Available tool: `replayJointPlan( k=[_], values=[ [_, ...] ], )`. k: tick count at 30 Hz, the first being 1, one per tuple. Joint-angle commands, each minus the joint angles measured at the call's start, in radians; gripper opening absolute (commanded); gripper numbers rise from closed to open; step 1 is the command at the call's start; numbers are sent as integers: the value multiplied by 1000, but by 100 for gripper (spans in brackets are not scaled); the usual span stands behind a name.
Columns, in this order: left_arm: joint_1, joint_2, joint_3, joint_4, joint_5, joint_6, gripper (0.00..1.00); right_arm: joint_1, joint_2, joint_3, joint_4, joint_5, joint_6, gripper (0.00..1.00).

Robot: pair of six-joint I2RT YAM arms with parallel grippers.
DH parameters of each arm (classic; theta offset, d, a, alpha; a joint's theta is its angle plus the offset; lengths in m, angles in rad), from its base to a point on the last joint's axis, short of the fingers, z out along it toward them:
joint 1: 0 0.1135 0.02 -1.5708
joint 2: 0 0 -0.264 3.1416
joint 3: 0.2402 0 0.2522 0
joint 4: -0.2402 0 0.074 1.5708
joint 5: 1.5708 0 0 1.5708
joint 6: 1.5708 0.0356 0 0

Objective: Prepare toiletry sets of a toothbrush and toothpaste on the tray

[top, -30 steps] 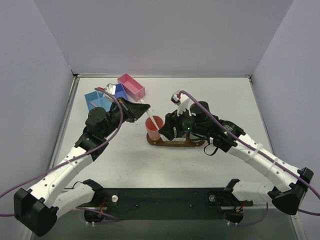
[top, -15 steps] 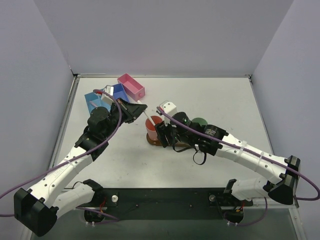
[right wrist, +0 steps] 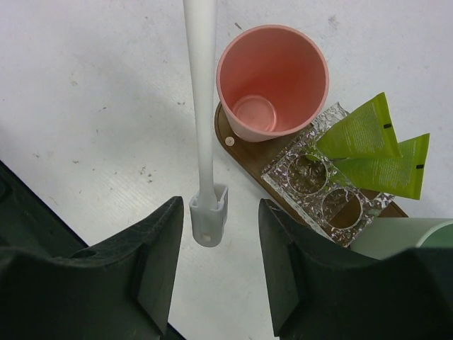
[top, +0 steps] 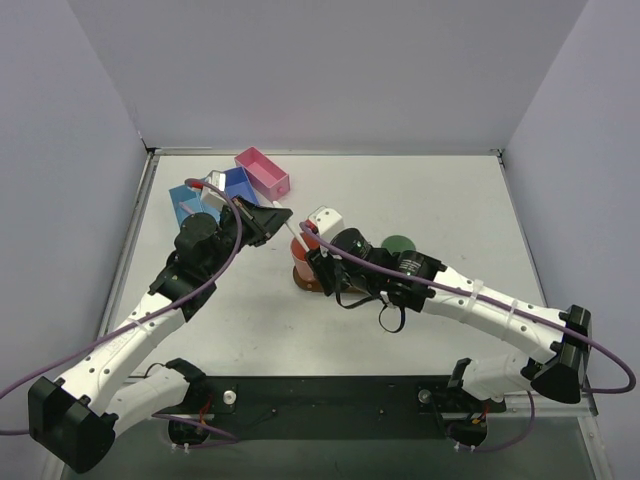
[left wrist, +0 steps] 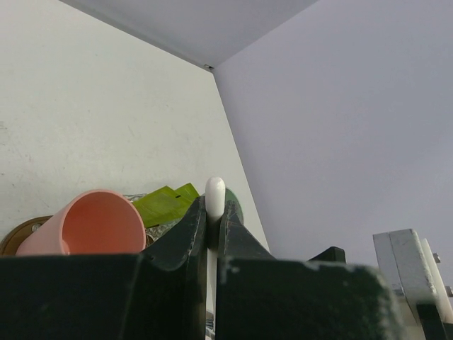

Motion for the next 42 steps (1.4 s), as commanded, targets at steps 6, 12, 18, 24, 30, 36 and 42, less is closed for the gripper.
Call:
replayJointPlan(
  k=[6, 12, 18, 24, 30, 36, 42],
  values=[
    [8, -15, 34, 8, -3, 0, 0, 17, 32, 57, -32, 60, -22, 39],
    [8, -16, 30, 1, 2, -6, 0, 15, 60, 72, -32, 68, -31, 29],
    [8, -9, 19, 5, 11, -13, 0, 17, 71, 86, -32, 79, -41, 10],
    [8, 5, -10, 39, 46, -24, 0, 17, 80, 97, -32, 77, -44, 0],
    [18, 14, 30, 15, 80, 69, 41, 15, 71, 108, -58, 73, -28, 0],
    [85, 16, 123, -110, 124, 284, 78, -6, 23, 109, -165, 51, -13, 0],
    [275, -15, 200, -208, 269, 456, 82, -112, -36, 95, -344, -91, 24, 0]
  ],
)
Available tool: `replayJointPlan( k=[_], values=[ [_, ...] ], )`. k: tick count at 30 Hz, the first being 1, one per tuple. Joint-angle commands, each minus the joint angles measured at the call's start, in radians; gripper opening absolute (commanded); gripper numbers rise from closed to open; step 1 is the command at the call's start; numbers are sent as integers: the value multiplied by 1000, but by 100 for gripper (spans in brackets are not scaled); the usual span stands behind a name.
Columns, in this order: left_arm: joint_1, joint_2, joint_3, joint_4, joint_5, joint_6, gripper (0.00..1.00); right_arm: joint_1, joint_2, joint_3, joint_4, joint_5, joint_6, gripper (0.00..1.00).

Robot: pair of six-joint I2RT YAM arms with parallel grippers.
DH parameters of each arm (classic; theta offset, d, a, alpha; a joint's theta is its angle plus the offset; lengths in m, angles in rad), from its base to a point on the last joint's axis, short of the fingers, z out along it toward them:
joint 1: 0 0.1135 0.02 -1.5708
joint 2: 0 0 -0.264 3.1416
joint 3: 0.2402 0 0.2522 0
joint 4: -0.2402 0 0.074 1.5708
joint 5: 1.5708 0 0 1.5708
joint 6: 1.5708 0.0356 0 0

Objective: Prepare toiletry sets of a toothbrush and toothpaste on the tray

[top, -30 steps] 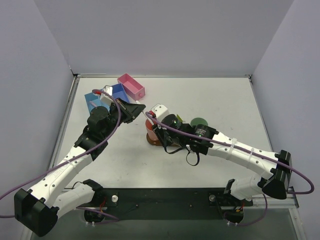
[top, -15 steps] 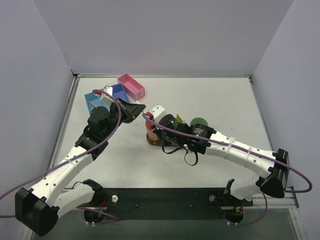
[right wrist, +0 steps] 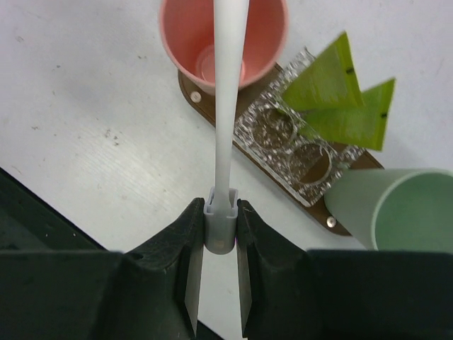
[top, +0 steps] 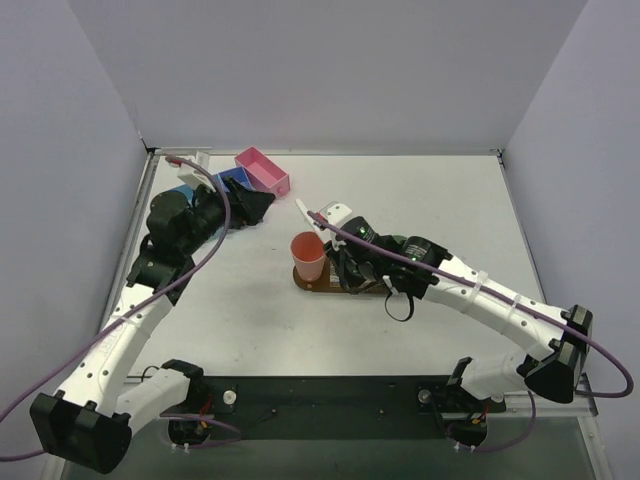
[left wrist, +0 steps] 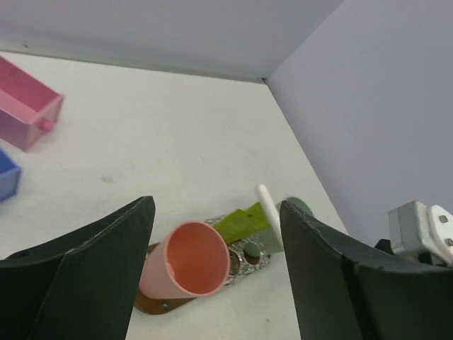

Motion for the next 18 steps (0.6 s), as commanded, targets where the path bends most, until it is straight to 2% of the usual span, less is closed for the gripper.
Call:
replayJointPlan(
  k=[1, 9, 18],
  values=[
    [126, -41, 70, -67, 104, 178, 82, -69, -83, 26, -201, -108, 38, 0],
    [170, -74, 27, -77, 9, 295, 82, -138, -94, 63, -526, -224, 43, 0],
    [169, -60, -20, -71, 15, 332, 82, -189, -63, 57, -721, -315, 58, 0]
  ],
)
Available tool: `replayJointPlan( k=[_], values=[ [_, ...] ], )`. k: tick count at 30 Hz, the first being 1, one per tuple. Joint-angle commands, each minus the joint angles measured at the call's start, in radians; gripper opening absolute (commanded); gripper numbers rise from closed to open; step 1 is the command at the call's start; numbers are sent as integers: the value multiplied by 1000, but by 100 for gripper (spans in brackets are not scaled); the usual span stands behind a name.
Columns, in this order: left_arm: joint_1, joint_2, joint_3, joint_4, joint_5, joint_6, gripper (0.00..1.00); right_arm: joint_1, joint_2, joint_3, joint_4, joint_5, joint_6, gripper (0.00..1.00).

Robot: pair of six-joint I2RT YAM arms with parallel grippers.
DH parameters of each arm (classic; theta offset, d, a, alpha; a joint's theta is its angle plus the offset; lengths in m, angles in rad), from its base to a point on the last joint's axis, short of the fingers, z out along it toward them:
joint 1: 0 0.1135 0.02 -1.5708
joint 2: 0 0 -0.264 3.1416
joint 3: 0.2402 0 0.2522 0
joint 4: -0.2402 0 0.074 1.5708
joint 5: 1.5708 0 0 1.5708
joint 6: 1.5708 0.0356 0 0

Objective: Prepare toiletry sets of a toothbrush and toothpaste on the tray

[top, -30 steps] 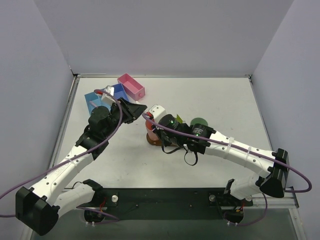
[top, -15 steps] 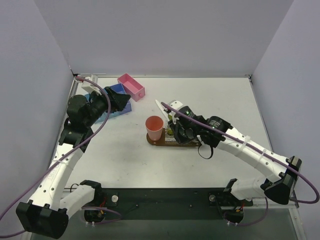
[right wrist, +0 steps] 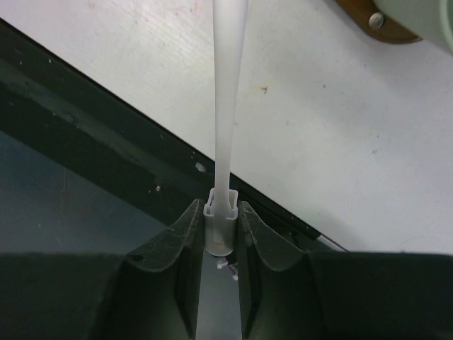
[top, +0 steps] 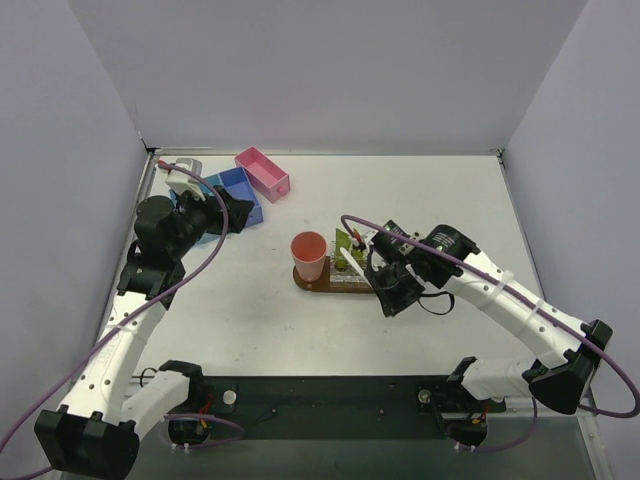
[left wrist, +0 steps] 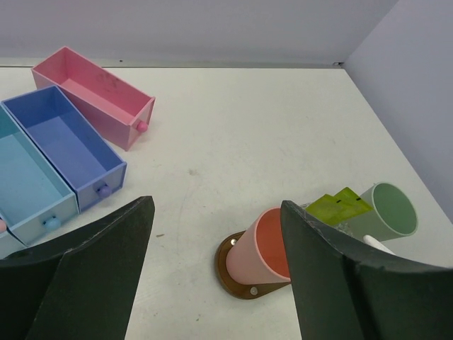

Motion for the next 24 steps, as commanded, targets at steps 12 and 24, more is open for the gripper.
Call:
replayJointPlan(
  k=[12, 24],
  values=[
    [-22, -8, -12, 5, -10, 62, 82, -138, 93, 31, -223, -104, -10, 0],
    [-37, -12, -8, -9, -31, 76, 82, -158, 185, 74, -237, -110, -19, 0]
  ],
)
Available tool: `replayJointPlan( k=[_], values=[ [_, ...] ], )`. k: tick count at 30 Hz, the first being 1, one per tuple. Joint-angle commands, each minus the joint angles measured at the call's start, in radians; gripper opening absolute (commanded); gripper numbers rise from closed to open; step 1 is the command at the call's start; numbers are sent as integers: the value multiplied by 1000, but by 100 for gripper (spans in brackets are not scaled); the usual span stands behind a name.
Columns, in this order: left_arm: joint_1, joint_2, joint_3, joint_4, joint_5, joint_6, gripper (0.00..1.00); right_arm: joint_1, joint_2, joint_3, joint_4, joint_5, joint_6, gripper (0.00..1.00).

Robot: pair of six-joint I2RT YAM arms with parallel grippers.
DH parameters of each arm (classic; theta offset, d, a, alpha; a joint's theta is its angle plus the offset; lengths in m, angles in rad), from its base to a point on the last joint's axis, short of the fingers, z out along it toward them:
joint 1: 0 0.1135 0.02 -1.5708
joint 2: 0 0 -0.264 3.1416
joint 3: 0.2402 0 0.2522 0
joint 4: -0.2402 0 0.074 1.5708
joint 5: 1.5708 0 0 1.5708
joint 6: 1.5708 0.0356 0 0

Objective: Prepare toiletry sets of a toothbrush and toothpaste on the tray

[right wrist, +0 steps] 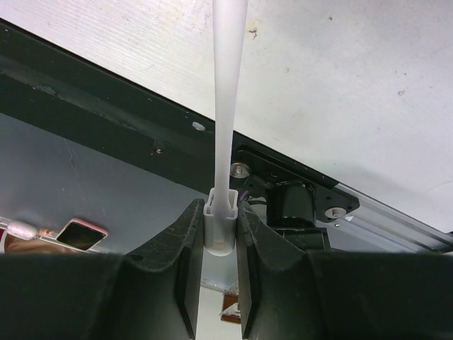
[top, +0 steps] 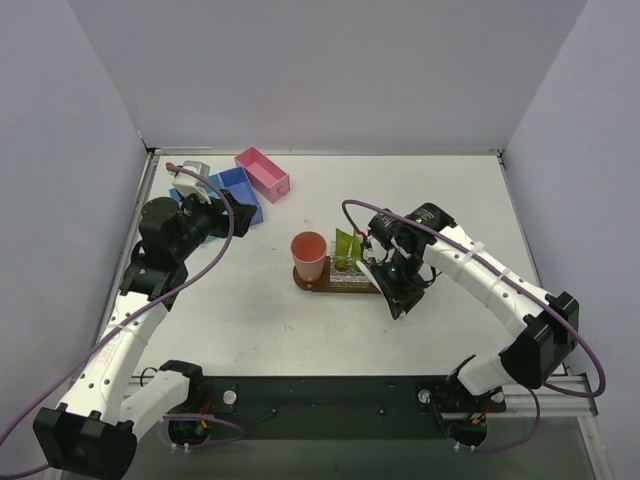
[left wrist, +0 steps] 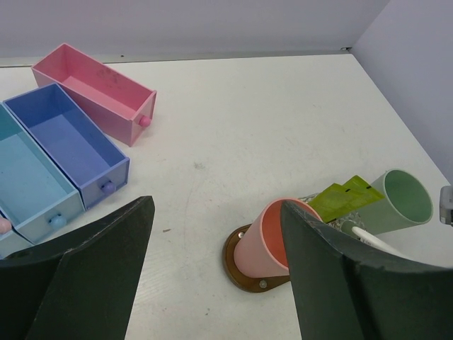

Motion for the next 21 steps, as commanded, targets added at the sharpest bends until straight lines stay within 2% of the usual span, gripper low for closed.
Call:
replayJointPlan(
  k=[1, 21],
  values=[
    [-10, -14, 7, 8, -14, 19, 82, -5, 24, 40, -69, -9, -5, 0],
    [-42, -20, 12, -9, -25, 34, 82, -13, 86, 66, -98, -9, -2, 0]
  ],
)
